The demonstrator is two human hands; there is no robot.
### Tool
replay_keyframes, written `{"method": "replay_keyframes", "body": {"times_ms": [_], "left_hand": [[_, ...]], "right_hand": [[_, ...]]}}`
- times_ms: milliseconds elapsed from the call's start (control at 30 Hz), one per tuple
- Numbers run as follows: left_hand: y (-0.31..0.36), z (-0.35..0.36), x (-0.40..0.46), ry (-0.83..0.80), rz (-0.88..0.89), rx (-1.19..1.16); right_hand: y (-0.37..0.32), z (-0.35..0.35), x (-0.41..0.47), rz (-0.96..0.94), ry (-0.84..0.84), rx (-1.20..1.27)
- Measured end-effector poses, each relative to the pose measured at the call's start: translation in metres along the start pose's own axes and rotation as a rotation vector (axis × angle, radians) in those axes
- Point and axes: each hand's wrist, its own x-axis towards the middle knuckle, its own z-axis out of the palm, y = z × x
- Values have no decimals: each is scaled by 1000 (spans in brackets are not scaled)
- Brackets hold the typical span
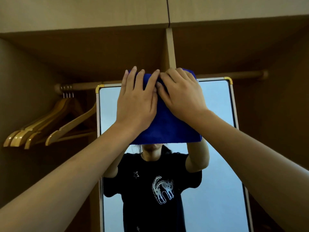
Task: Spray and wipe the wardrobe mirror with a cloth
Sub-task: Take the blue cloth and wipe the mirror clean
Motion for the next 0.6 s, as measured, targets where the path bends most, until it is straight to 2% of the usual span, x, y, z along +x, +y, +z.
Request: {"method": "replay_keyframes", "body": {"times_ms": [400, 600], "left_hand": [[37, 12, 12, 7, 45, -49], [63, 21, 22, -7, 72, -52]], "right_hand": [[34, -11, -14, 45, 28, 1], [62, -19, -22, 91, -13, -13]]}}
